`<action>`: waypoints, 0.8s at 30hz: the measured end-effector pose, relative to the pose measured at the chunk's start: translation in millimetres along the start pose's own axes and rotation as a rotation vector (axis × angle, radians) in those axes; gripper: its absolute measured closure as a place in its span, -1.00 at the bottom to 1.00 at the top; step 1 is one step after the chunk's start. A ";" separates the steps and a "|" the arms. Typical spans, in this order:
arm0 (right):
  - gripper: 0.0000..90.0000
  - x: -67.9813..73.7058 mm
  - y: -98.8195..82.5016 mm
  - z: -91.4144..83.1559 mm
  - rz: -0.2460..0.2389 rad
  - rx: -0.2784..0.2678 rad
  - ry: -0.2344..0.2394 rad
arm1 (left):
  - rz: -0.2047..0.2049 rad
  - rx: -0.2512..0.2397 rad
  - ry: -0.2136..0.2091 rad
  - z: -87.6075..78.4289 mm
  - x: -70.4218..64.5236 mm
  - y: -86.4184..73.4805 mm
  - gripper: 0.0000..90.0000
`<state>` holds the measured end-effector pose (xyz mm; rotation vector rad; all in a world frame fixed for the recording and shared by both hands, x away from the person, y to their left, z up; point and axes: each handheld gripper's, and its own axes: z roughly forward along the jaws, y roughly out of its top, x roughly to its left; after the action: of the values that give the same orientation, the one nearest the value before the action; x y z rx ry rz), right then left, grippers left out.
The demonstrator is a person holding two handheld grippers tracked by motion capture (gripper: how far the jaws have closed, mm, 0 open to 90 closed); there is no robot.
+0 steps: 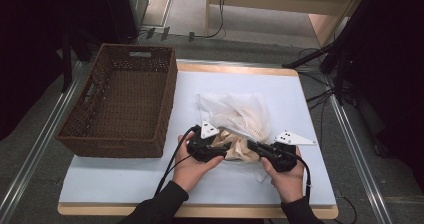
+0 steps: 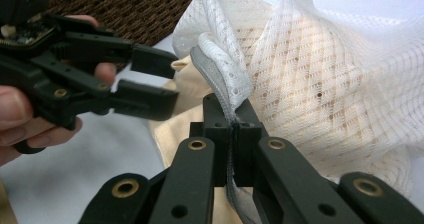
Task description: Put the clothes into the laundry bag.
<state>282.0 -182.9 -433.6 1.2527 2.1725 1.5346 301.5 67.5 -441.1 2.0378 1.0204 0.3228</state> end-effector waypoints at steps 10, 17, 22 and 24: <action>0.97 2.4 -1.8 5.9 -0.006 0.012 0.003 | -0.021 0.098 -0.092 40.6 -23.1 -1.5 -0.45; 0.97 7.7 6.1 -4.1 0.013 -0.029 0.022 | -0.041 0.013 -0.070 46.3 -31.1 14.5 0.44; 0.97 10.4 9.0 -10.4 0.006 -0.040 0.021 | -0.120 -0.107 0.022 43.3 -28.8 21.2 0.63; 0.97 9.8 10.0 -12.2 0.005 -0.039 0.016 | -0.104 -0.064 0.060 55.8 -27.5 19.1 0.63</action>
<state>273.9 -183.0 -416.8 1.2389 2.1399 1.5870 324.5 9.2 -458.6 1.9209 1.1343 0.3597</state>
